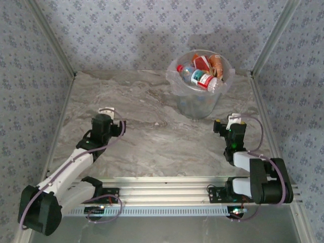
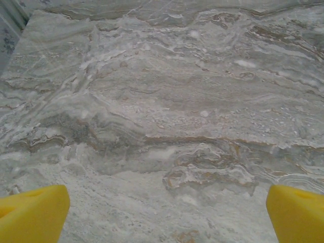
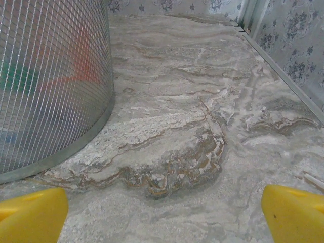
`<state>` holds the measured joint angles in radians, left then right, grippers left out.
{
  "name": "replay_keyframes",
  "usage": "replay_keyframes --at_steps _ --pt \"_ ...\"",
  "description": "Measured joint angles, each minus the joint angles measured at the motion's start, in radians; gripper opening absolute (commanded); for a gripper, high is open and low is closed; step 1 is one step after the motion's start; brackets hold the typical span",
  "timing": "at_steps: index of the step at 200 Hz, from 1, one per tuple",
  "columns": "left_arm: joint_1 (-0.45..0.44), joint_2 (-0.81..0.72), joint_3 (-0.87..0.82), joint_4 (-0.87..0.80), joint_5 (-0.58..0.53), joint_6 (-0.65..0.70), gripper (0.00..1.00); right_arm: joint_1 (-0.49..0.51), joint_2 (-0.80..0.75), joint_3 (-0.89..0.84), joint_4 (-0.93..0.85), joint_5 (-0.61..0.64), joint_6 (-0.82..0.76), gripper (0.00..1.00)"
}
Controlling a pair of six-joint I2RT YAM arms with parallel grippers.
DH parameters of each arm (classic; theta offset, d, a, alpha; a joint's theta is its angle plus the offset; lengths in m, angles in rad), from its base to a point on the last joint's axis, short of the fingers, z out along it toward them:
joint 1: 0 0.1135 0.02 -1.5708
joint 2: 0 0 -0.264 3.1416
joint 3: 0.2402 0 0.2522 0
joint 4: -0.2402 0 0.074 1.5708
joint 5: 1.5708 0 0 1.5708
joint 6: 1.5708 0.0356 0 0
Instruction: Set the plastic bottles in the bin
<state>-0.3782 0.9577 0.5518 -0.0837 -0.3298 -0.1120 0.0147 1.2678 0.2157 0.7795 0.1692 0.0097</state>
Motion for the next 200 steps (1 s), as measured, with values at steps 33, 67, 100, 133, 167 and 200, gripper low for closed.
replay_keyframes --at_steps 33,67,100,133,167,200 --pt "0.047 0.000 -0.053 0.090 0.004 0.021 1.00 -0.019 0.091 0.002 0.105 -0.013 -0.002 1.00" --pt "0.136 0.000 -0.108 0.167 0.031 0.050 1.00 -0.041 0.195 0.029 0.145 -0.040 0.000 1.00" --pt "0.244 0.016 -0.135 0.296 0.076 0.051 1.00 -0.037 0.246 0.103 0.113 -0.080 -0.011 1.00" --pt "0.301 0.115 -0.163 0.447 0.112 0.055 1.00 -0.035 0.248 0.151 0.091 -0.082 -0.011 1.00" --pt "0.307 0.210 -0.222 0.613 0.134 0.088 1.00 -0.035 0.249 0.151 0.068 -0.082 -0.011 1.00" --pt "0.332 0.311 -0.260 0.775 0.164 0.105 1.00 -0.036 0.249 0.151 0.063 -0.082 -0.011 1.00"
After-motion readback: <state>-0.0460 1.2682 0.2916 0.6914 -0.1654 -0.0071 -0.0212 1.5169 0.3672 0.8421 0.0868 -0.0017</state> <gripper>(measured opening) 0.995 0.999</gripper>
